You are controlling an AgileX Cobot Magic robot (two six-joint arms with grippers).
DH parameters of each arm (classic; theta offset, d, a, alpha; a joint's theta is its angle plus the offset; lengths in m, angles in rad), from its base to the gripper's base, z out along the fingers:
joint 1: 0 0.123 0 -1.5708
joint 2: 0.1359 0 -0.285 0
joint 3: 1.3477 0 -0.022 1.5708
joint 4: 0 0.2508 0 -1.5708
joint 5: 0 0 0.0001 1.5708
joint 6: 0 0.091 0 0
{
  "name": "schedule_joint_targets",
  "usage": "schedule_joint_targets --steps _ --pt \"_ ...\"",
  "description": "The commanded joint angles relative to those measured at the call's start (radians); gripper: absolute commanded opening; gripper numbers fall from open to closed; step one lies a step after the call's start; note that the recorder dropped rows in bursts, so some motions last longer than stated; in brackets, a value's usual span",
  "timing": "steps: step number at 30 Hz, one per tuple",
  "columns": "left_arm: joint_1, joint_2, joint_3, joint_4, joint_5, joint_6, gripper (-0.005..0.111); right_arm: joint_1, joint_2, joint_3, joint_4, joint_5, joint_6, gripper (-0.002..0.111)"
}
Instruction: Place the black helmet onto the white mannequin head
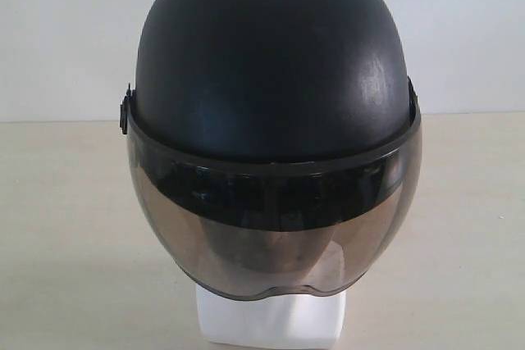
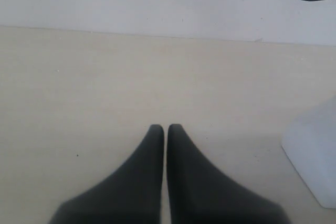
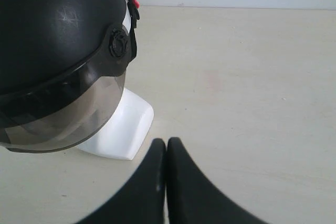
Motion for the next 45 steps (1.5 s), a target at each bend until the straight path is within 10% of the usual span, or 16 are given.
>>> schedule_joint_targets --steps 1,16,30,45 --pt "0.005 -0.003 0.003 -0.011 0.003 0.006 0.004 0.0 -0.003 0.004 -0.007 -0.001 -0.019 0.0" --pt "0.005 -0.003 0.003 -0.011 0.003 0.006 0.004 -0.03 -0.036 0.037 -0.089 -0.121 -0.045 0.0" --pt "0.005 -0.003 0.003 -0.011 0.003 0.006 0.004 -0.29 -0.392 0.657 -0.001 -0.868 -0.045 0.0" --pt "0.005 -0.003 0.003 -0.011 0.003 0.006 0.004 -0.407 -0.409 1.02 0.034 -1.046 0.005 0.0"
